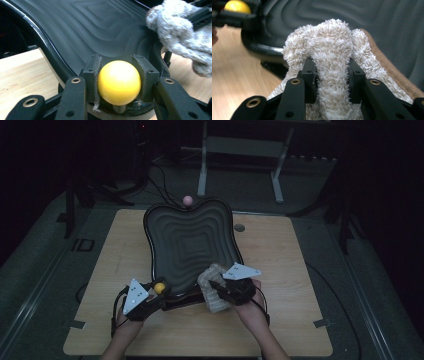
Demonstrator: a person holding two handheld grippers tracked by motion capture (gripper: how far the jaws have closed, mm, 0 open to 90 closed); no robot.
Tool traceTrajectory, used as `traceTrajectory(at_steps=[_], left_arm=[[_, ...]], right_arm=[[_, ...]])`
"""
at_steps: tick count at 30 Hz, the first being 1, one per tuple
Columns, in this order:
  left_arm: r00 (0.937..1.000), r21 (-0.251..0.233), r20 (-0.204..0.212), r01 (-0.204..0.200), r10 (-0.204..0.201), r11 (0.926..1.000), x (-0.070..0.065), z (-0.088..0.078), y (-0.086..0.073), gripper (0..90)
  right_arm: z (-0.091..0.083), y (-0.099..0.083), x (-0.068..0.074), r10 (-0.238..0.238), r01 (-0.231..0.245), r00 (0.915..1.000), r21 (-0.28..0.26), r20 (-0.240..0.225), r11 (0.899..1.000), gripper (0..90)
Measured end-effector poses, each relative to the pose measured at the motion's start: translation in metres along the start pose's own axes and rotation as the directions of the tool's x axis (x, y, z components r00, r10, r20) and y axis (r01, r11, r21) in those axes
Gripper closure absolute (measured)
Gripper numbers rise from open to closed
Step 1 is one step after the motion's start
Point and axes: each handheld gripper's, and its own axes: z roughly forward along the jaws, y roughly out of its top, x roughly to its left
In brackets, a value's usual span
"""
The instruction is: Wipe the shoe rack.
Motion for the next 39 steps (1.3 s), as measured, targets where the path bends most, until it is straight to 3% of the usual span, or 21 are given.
traceTrajectory(at_steps=[3,4,5,6,7,8,11,13,14,17,20,26,30,33,37,39], left_arm=[[1.0000,0.002,0.001,0.002,-0.002,1.0000,0.000,0.000,0.000,59.4],[1.0000,0.003,0.009,-0.003,0.002,1.0000,0.001,0.000,0.000,59.4],[1.0000,0.003,0.009,-0.003,0.002,1.0000,0.001,0.000,0.000,59.5],[0.9999,0.000,0.012,-0.007,0.007,1.0000,0.001,0.000,0.000,59.5],[0.9998,-0.001,0.014,-0.014,0.014,0.9999,0.001,0.000,0.000,59.5],[0.9997,-0.002,0.018,-0.016,0.016,0.9999,0.002,0.000,0.000,59.5],[0.9997,0.005,0.016,-0.016,0.016,0.9999,0.002,0.000,0.000,59.5],[0.9998,0.015,0.012,-0.014,0.014,0.9998,0.001,0.000,0.001,59.5],[0.9998,0.020,0.014,-0.012,0.012,0.9997,0.001,0.000,0.002,59.5],[0.9998,0.021,0.020,-0.004,0.003,0.9998,0.001,-0.001,0.002,59.5],[0.9995,0.000,0.031,-0.001,0.001,1.0000,0.001,-0.001,0.000,59.5],[0.9972,0.014,0.073,-0.013,0.012,0.9998,0.006,0.000,0.001,59.6],[0.9955,0.024,0.094,-0.019,0.016,0.9995,0.009,0.000,0.002,59.5],[0.9944,0.022,0.105,-0.016,0.014,0.9996,0.010,0.000,0.002,59.5],[0.9939,0.016,0.109,-0.015,0.013,0.9998,0.011,0.001,0.001,59.6],[0.9935,0.014,0.113,-0.013,0.012,0.9998,0.011,0.001,0.001,59.6]], right_arm=[[-0.010,-0.004,0.001,0.002,-0.003,1.0000,-0.001,-0.005,1.000,66.7],[-0.023,-0.007,0.001,-0.004,0.004,1.0000,-0.007,0.006,1.000,66.8],[-0.023,-0.007,0.001,-0.004,0.004,1.0000,-0.007,0.006,1.000,66.8],[-0.039,-0.009,0.000,-0.012,0.012,0.9997,-0.018,0.020,1.000,66.7],[-0.039,-0.009,0.000,-0.012,0.012,0.9997,-0.018,0.020,1.000,66.7],[-0.056,-0.011,-0.003,-0.015,0.017,0.9985,-0.037,0.052,0.999,66.9],[-0.072,-0.014,-0.006,-0.017,0.021,0.9957,-0.048,0.091,0.999,66.8],[-0.085,-0.017,-0.010,0.008,0.001,0.9930,-0.075,0.118,0.997,66.8],[-0.092,-0.020,-0.014,0.015,-0.004,0.9882,-0.073,0.152,0.997,66.8],[-0.090,-0.026,-0.020,0.044,-0.033,0.9871,-0.073,0.154,0.997,66.8],[-0.074,-0.035,-0.029,0.049,-0.044,0.9883,-0.036,0.144,0.998,66.8],[-0.058,-0.043,-0.038,0.072,-0.070,0.9862,-0.020,0.149,0.997,66.8],[-0.033,-0.063,-0.042,0.082,-0.093,0.9868,0.076,0.140,0.993,66.9],[-0.026,-0.070,-0.043,0.089,-0.103,0.9884,0.113,0.123,0.988,66.8],[-0.032,-0.065,-0.041,0.083,-0.094,0.9890,0.091,0.123,0.991,66.9],[-0.043,-0.054,-0.039,0.079,-0.082,0.9862,0.015,0.145,0.997,66.8]])
